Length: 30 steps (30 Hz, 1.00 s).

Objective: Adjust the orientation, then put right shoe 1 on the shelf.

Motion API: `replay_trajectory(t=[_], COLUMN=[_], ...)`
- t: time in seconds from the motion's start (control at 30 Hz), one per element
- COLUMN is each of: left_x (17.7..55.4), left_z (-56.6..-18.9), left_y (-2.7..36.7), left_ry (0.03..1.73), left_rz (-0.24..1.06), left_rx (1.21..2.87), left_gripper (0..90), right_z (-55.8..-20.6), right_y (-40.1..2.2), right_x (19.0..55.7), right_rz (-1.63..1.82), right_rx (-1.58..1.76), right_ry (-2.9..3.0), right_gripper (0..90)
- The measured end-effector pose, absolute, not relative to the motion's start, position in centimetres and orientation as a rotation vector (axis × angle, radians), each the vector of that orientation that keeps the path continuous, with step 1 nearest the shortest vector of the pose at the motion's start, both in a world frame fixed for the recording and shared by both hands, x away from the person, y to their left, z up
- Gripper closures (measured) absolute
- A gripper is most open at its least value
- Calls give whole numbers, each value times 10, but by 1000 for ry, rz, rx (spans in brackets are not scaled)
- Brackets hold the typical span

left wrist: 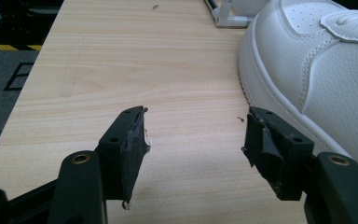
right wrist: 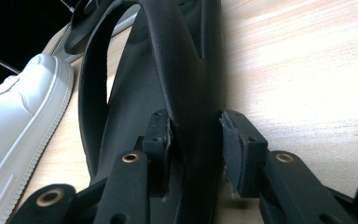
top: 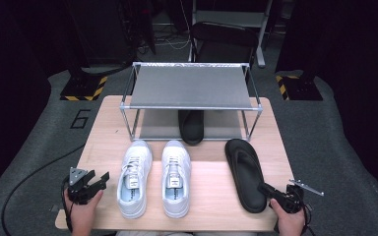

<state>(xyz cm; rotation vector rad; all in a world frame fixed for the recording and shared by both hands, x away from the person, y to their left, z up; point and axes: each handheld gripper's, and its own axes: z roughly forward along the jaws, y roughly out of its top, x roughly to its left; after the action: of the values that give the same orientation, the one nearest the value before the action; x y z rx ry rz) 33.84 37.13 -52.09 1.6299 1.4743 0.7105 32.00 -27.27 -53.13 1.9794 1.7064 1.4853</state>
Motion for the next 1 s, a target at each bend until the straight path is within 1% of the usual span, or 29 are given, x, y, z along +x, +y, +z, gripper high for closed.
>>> replay_trajectory(t=[0.6,0.67,1.0], left_x=[338,339,343], left_z=[-520,-521,-520], left_y=[372,372,369], left_ry=[1471,1466,1466], left_rz=[712,724,707], left_rx=[1625,1605,1619], left_gripper=[378,378,378], right_z=[-531,-531,-529], right_y=[-268,-269,-266], right_x=[316,316,310], right_rz=[1524,1527,1530], right_rx=[2003,1996,1983], right_ry=[1655,1655,1629], right_gripper=[657,658,661])
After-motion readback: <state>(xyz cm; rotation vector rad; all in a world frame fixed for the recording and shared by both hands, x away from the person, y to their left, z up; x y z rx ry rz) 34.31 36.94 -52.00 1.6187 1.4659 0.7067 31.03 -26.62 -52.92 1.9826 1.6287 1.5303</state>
